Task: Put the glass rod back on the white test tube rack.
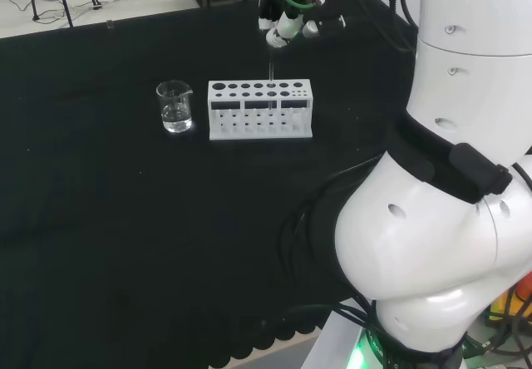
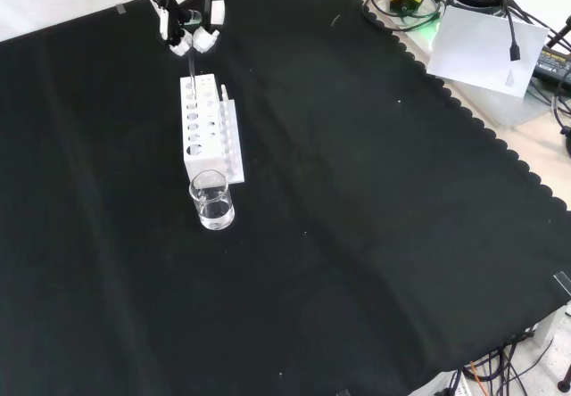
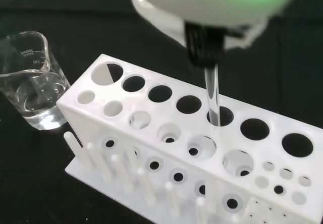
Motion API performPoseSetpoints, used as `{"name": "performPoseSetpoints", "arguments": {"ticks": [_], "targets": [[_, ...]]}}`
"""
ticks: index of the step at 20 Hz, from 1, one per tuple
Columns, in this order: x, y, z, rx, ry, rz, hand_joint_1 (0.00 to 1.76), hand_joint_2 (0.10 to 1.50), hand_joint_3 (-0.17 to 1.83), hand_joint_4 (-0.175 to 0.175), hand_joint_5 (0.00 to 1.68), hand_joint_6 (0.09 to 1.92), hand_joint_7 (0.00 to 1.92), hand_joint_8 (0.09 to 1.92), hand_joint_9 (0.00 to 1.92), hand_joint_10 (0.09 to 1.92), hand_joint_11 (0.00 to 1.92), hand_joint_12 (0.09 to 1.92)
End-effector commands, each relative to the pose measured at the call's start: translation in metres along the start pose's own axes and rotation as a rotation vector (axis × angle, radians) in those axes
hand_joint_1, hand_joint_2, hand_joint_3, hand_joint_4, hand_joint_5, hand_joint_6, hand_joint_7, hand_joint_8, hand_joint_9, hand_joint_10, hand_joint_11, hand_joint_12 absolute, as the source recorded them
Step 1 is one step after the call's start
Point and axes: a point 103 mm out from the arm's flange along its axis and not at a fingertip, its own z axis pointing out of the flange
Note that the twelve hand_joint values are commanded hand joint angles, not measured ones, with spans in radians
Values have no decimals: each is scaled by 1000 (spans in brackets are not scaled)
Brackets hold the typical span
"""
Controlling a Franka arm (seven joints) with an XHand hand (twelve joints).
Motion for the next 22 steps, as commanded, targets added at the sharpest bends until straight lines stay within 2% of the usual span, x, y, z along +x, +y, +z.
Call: {"name": "performPoseSetpoints", "arguments": {"ticks": [1, 3, 6, 12, 22], "targets": [[-2, -3, -3, 9, 16, 15, 1368, 311, 991, -130, 322, 651, 954, 661, 1841, 833, 1696, 903], [-1, -4, -4, 7, 14, 15, 1363, 292, 1007, -110, 233, 472, 814, 734, 1830, 882, 1722, 913], [0, -5, -7, 4, 7, 19, 1361, 295, 992, -102, 226, 354, 755, 768, 1822, 903, 1736, 913], [3, -11, -16, -12, -5, 22, 1363, 298, 984, -100, 257, 276, 757, 761, 1816, 915, 1743, 922], [11, -24, -34, -43, -32, 21, 1366, 299, 981, -106, 295, 267, 762, 754, 1812, 917, 1745, 926]]}}
